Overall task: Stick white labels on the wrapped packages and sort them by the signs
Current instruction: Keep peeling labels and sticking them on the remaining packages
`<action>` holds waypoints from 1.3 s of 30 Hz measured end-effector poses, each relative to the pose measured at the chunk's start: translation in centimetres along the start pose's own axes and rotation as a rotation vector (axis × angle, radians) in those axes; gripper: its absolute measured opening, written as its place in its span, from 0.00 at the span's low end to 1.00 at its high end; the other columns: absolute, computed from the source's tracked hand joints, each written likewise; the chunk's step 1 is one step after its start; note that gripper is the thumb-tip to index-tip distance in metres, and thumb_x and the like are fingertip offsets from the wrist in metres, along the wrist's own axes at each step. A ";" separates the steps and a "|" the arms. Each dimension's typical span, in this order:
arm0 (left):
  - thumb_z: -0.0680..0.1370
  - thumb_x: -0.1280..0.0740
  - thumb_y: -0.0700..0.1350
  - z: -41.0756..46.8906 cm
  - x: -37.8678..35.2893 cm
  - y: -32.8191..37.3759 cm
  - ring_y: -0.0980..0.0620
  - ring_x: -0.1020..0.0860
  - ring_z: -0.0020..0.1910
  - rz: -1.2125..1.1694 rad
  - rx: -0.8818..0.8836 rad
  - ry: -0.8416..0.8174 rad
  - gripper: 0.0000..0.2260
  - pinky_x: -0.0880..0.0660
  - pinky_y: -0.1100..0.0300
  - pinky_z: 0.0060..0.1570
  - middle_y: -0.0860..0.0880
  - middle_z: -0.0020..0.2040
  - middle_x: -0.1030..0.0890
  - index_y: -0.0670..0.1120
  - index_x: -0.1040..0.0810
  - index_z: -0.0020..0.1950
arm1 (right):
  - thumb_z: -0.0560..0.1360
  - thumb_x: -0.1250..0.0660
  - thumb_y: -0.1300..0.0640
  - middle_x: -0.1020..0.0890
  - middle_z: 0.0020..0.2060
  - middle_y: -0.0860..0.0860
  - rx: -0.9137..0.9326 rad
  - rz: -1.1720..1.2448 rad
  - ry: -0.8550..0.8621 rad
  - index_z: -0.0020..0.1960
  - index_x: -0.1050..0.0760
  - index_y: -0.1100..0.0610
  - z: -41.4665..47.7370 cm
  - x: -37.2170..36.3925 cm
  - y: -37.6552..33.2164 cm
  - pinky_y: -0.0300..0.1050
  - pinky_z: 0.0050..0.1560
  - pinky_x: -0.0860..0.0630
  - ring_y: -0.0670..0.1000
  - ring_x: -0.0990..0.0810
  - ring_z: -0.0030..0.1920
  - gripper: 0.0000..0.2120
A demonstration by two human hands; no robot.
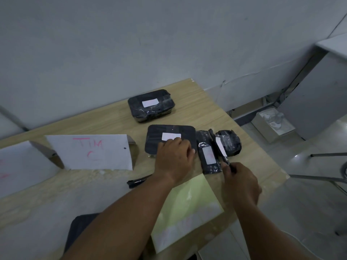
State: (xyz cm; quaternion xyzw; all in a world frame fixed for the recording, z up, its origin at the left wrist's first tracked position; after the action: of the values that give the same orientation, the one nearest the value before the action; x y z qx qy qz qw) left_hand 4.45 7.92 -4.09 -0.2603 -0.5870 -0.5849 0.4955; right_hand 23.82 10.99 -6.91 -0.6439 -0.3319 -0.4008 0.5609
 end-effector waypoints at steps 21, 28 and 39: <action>0.64 0.30 0.72 -7.1 -2.2 0.1 0.42 0.39 0.64 0.536 0.017 -0.557 0.44 0.40 0.44 0.58 0.43 0.66 0.36 0.45 0.32 0.70 | 0.74 0.46 0.31 0.24 0.59 0.55 -0.139 -0.211 -0.134 0.64 0.29 0.50 -5.7 0.0 3.1 0.58 0.58 0.32 0.59 0.27 0.59 0.29; 0.72 0.31 0.60 -6.4 -1.8 0.3 0.42 0.36 0.64 0.494 0.032 -0.551 0.26 0.40 0.44 0.58 0.45 0.65 0.33 0.49 0.28 0.65 | 0.75 0.41 0.37 0.24 0.58 0.56 -0.040 -0.123 0.014 0.64 0.28 0.51 -5.6 0.4 2.7 0.57 0.57 0.32 0.60 0.26 0.57 0.24; 0.70 0.31 0.65 -7.3 0.2 1.3 0.43 0.24 0.54 0.259 -0.219 -0.564 0.27 0.28 0.50 0.49 0.45 0.57 0.23 0.49 0.30 0.60 | 0.73 0.31 0.50 0.19 0.43 0.51 0.466 -0.191 -0.117 0.50 0.21 0.53 -7.0 -1.9 2.7 0.50 0.43 0.29 0.58 0.20 0.46 0.09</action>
State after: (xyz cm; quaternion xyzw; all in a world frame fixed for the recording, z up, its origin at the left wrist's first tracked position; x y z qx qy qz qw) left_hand 7.58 1.19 -4.67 -0.5363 -0.5968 -0.4815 0.3526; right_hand 24.28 3.67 -9.50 -0.4852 -0.5065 -0.3265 0.6336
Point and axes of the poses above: each hand's wrist, its own z-axis towards the middle knuckle, its own x-axis out of the back of the hand, y = z × x, the point moved 1 cm from there along z, towards the middle knuckle
